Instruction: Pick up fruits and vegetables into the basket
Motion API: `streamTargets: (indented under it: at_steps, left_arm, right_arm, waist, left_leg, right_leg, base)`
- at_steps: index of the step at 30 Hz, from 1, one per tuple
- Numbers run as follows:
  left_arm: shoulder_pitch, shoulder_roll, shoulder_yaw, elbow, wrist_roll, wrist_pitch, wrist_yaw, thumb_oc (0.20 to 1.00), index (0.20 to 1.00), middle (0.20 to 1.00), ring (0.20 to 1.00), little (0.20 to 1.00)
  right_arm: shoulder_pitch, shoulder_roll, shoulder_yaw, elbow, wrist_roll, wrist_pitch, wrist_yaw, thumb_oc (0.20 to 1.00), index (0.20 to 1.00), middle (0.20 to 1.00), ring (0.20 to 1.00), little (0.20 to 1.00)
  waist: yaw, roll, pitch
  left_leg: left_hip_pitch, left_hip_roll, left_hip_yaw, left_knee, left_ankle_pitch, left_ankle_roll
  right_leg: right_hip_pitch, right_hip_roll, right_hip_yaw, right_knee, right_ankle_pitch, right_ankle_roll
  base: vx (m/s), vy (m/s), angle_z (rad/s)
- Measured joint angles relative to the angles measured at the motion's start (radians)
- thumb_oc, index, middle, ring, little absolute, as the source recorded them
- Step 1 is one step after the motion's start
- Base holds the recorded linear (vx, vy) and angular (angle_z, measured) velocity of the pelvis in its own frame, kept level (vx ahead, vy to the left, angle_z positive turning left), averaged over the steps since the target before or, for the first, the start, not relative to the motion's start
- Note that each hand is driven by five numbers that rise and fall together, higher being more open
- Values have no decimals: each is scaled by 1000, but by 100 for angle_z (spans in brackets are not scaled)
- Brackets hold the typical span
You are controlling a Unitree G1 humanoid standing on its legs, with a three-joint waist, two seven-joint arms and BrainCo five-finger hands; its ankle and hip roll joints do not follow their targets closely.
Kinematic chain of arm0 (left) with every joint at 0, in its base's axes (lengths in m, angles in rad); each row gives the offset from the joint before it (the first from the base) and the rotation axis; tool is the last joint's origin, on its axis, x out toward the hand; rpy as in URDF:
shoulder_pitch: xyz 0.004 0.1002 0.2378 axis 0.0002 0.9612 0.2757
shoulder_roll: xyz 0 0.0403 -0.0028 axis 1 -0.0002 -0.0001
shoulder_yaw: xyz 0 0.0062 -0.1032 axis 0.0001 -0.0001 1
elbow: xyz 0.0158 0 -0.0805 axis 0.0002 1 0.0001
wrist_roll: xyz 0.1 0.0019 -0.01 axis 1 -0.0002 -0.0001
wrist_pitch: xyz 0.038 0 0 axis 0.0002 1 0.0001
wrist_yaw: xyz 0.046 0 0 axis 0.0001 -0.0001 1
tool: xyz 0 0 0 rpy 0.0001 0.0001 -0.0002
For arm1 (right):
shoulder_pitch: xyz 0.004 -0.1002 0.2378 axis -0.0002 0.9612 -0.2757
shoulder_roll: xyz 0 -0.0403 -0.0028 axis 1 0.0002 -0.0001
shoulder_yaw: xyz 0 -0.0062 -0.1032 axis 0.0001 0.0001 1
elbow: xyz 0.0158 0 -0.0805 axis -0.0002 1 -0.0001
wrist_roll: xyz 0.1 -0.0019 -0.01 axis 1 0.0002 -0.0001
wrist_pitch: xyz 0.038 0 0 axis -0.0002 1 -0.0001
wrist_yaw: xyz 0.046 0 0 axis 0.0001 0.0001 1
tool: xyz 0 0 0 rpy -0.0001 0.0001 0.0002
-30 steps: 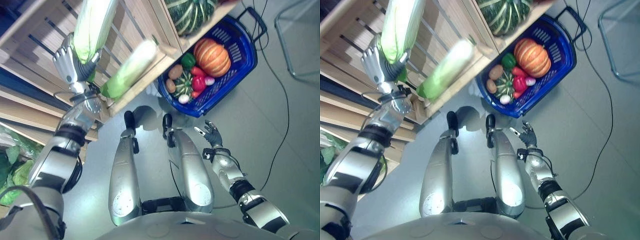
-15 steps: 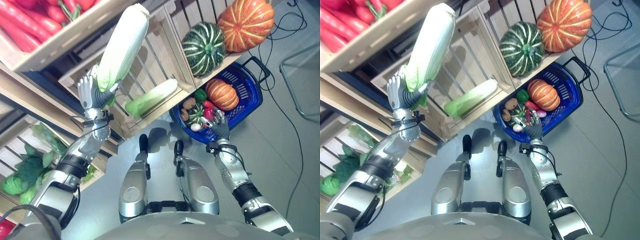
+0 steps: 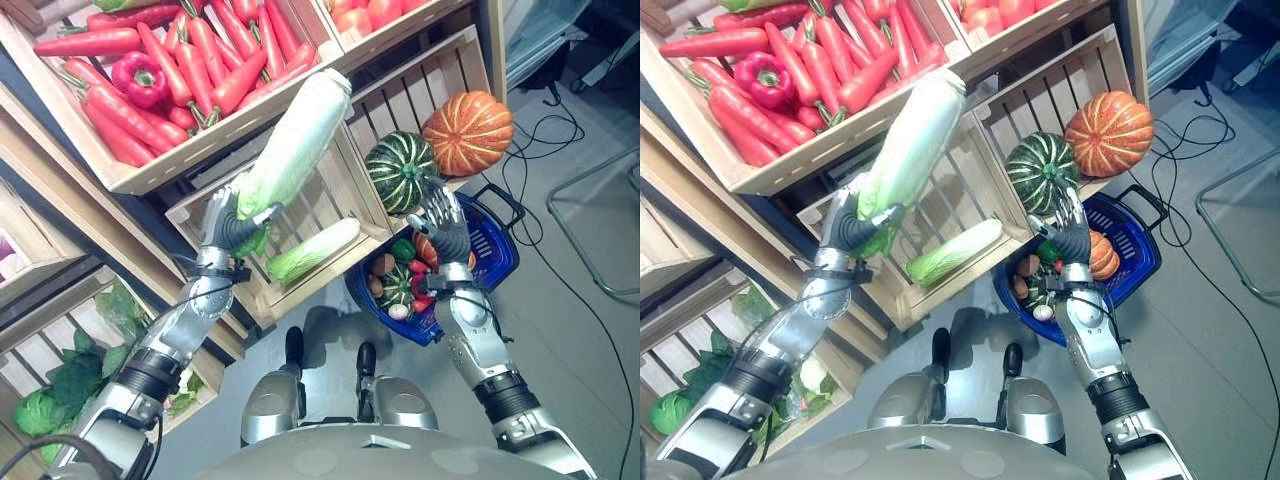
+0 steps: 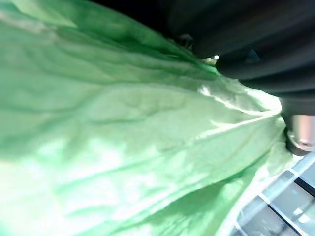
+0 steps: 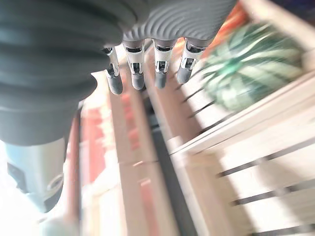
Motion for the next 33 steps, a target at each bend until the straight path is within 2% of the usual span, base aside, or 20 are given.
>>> streamTargets:
  at_steps: [2, 3, 6, 10, 22, 30, 33]
  left_arm:
    - [17, 0, -15, -31, -79, -1, -94, 200, 200, 200, 200, 200]
    - [17, 0, -15, -31, -79, -1, -94, 200, 200, 200, 200, 200]
    - [19, -4, -49, -62, -160, -1, -218, 200, 200, 200, 200, 200]
    - [19, -2, -101, -65, -237, 8, -317, 200, 200, 200, 200, 200]
    - [19, 6, -112, -66, -277, 20, -424, 200, 200, 200, 200, 200]
    - [19, 41, -113, -92, -272, 20, -465, 200, 200, 200, 200, 200]
    - [18, 51, -119, -104, -237, 20, -476, 200, 200, 200, 200, 200]
  right_arm:
    - [1, -3, 2, -28, 27, -5, 46, 1000, 1000, 1000, 1000, 1000]
    - [1, -3, 2, -28, 27, -5, 46, 1000, 1000, 1000, 1000, 1000]
    - [-18, -5, 15, -41, 80, -3, 143, 1000, 1000, 1000, 1000, 1000]
    - [-36, -19, 49, -59, 168, 10, 247, 1000, 1000, 1000, 1000, 1000]
    - [-33, -17, 84, -58, 426, 102, 405, 1000, 1000, 1000, 1000, 1000]
    - [-33, -29, 101, -59, 451, 125, 438, 1000, 1000, 1000, 1000, 1000]
    - [-31, -41, 122, -59, 450, 137, 438, 1000, 1000, 1000, 1000, 1000]
  waist:
    - [11, -3, -32]
    - [11, -3, -32]
    - [22, -9, -66]
    - [23, -14, -103]
    - [21, -14, -134]
    - [20, -14, -139]
    - [21, -11, -163]
  left_leg:
    - [4, -1, 0, 0, 0, 0]
    - [4, -1, 0, 0, 0, 0]
    - [17, -1, 0, 0, 0, 0]
    - [21, -1, 0, -1, -2, 2]
    - [21, 0, 0, 0, -1, 6]
    - [21, 1, 8, -1, -1, 6]
    - [21, 1, 11, -1, -3, 7]
  right_leg:
    - [4, 0, 0, 0, 2, -2]
    - [4, 0, 0, 0, 2, -2]
    - [20, 0, -1, 0, 2, -1]
    - [22, 0, -1, -1, -1, 4]
    - [22, -3, -1, -1, 3, 0]
    - [19, -2, 8, -1, 2, 2]
    - [17, -3, 12, -1, 3, 0]
  base:
    - [30, -2, 0]
    - [0, 0, 0]
    - [3, -6, 1]
    - [0, 0, 0]
    - [0, 0, 0]
    - [-10, 1, -3]
    - [-10, 1, -1]
